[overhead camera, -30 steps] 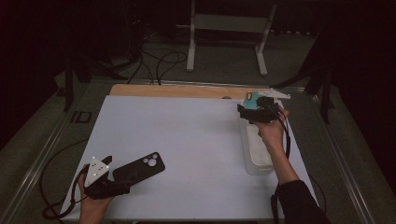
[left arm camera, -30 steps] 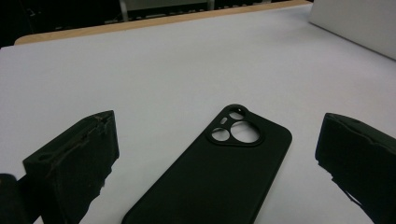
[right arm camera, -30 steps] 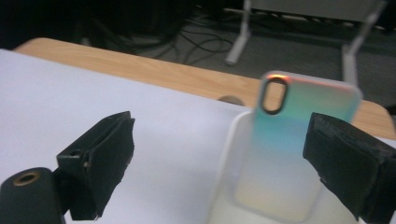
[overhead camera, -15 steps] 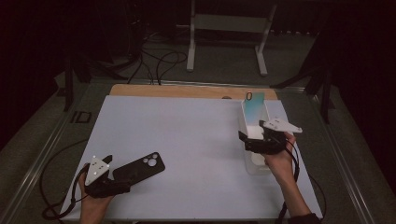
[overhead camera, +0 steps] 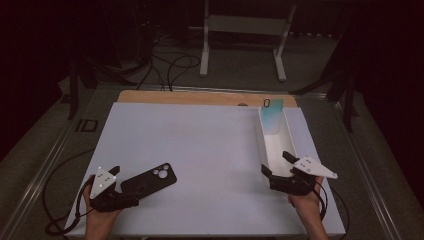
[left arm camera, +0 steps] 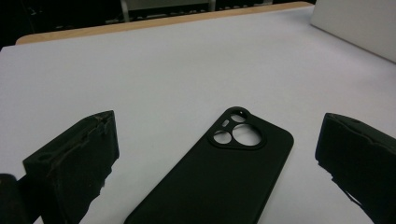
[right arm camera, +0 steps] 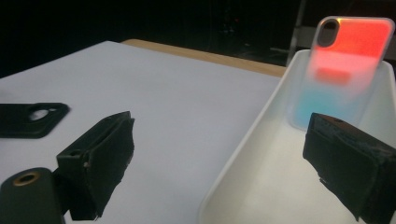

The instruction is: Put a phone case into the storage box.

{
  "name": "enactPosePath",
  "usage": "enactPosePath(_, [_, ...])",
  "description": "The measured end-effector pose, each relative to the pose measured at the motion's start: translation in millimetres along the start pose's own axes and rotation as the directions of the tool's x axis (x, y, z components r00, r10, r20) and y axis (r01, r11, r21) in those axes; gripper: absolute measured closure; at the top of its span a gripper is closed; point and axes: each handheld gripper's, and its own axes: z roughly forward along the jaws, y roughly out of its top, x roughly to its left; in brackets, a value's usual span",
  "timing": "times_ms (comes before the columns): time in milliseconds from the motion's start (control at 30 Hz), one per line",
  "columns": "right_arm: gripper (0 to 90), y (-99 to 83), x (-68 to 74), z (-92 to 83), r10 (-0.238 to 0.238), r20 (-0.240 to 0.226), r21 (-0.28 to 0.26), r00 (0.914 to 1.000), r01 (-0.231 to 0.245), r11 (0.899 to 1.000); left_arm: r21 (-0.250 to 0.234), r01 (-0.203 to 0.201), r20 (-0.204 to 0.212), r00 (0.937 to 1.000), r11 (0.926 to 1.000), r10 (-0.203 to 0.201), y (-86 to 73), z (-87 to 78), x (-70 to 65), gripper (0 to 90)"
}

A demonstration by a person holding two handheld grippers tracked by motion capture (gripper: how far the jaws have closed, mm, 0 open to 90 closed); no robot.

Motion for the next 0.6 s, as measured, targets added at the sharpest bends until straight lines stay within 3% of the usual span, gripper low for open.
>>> enactPosePath(267, [8.7, -18.6, 2.9, -7.8, 0.047, 0.009, -0.028, 0.9988, -0.047, 0.999, -0.001, -0.003, -0.001, 1.0000, 1.0000, 0.003, 0.5, -0.5, 1.1, 0.0])
enactPosePath(467, [8.7, -19.5, 5.7, -9.5, 0.022, 0.027, -0.043, 0.9994, -0.021, 0.999, 0.003, -0.008, 0.003, 1.0000, 1.0000, 0.008, 1.0, 1.1, 2.0, 0.0])
enactPosePath(600, [8.7, -22.6, 6.2, -10.2, 0.030, 0.028, -0.052, 0.9992, -0.028, 0.998, 0.000, -0.004, 0.010, 0.9999, 1.0000, 0.004, 3.0, 2.6, 4.1, 0.0])
